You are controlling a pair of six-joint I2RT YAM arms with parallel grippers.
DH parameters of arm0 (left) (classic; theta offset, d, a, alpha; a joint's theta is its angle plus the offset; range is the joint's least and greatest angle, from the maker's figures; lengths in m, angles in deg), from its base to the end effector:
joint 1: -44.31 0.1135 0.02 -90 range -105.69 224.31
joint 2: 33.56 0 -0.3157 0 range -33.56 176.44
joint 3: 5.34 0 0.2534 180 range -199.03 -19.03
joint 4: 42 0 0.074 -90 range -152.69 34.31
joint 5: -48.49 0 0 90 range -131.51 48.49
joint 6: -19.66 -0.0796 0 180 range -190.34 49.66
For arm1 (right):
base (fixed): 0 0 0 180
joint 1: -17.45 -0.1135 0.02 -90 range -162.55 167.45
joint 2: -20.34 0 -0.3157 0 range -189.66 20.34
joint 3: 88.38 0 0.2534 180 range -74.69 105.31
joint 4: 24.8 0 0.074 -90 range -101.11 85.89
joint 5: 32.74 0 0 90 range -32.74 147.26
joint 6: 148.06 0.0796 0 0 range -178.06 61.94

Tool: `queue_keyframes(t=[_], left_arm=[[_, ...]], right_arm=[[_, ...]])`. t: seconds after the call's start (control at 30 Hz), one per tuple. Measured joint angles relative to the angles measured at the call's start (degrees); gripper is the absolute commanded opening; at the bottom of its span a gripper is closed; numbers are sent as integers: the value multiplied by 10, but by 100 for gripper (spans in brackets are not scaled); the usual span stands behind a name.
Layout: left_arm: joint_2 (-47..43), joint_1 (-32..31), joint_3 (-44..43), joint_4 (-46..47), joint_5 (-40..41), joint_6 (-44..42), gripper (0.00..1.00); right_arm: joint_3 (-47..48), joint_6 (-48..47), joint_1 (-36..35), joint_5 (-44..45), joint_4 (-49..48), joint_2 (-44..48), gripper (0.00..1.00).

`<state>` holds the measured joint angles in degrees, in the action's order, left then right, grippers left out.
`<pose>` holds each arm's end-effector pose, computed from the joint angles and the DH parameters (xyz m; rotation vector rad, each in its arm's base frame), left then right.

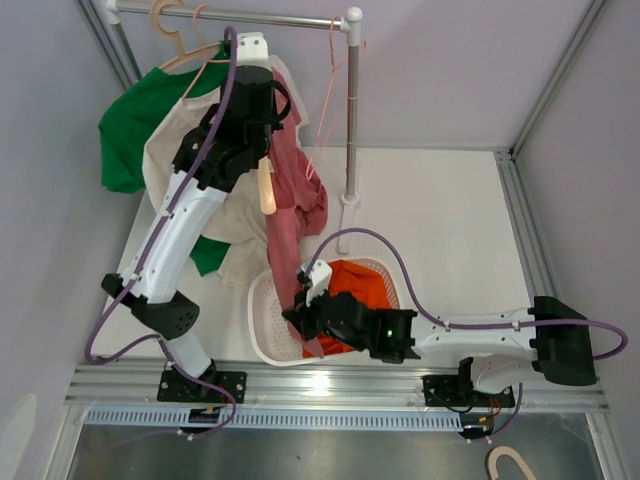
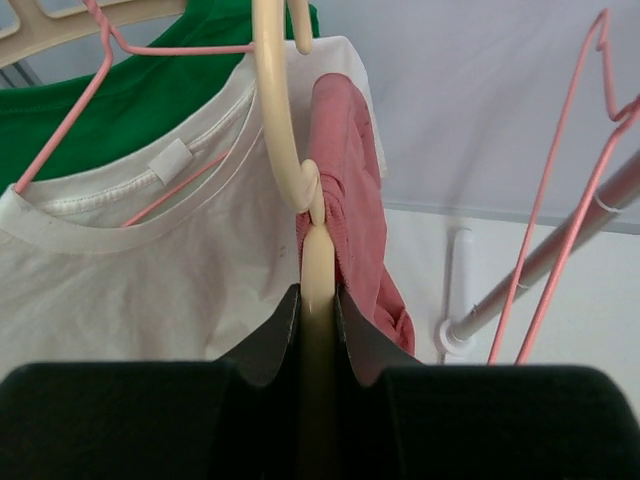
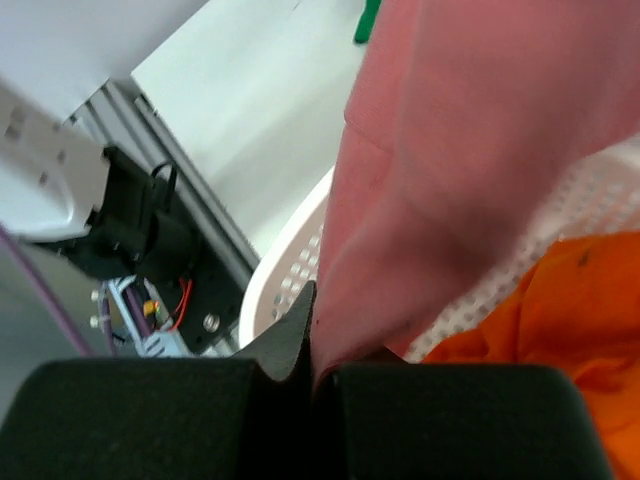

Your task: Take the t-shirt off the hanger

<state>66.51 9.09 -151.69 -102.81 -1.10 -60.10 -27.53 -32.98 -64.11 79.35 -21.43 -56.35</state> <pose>0.3407 -0.1774 0.5737 -0.1048 1.7604 0.0686 0.0781 0.3227 0.3029 -0.6897 1.8602 0.8907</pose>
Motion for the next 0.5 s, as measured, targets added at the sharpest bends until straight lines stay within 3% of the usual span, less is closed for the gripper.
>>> queue_keyframes(t=[0.5], left_arm=[[-321, -3, 287, -71, -131, 77, 1]], right_arm=[[274, -103, 247, -143, 50, -114, 0]])
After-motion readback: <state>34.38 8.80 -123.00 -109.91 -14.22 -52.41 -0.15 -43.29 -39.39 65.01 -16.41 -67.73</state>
